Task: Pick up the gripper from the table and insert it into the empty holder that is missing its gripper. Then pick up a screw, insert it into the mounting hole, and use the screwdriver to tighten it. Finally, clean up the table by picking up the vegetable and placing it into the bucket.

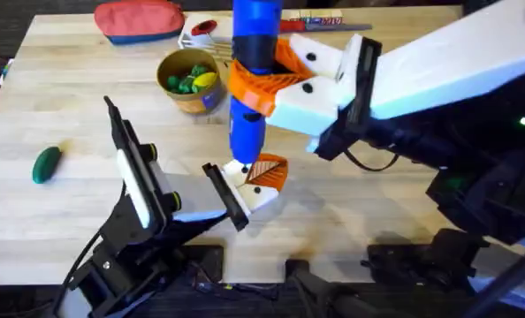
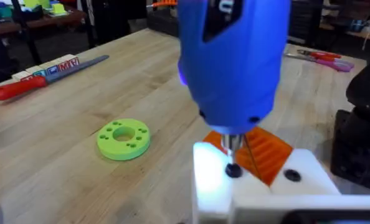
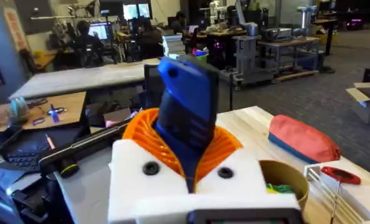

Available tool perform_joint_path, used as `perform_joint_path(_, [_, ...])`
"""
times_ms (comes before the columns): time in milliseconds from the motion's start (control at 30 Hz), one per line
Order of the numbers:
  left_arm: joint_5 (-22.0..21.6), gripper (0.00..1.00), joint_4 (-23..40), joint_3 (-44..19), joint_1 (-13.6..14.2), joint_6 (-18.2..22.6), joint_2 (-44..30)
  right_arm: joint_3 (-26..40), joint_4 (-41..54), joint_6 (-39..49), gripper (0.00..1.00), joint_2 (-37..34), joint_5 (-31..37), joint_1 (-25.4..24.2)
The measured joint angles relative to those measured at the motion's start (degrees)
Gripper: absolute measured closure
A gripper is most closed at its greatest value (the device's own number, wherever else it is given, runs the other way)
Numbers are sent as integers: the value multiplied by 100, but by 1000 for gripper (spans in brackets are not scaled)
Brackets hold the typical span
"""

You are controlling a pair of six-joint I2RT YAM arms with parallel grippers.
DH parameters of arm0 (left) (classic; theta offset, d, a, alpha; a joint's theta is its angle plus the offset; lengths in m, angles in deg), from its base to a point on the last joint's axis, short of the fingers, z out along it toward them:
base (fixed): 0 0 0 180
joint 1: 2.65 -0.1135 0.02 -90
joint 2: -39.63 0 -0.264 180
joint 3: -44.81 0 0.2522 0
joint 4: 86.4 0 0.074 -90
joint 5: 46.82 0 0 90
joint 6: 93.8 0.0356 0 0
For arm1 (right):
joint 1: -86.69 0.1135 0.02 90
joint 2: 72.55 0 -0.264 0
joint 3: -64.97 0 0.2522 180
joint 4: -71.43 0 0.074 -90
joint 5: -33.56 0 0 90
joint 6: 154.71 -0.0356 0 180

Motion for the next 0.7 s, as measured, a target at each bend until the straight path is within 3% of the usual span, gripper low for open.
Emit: perform_joint_path(700, [2, 996, 0, 0, 0, 0, -1, 0, 169, -127, 994, -3, 15, 0])
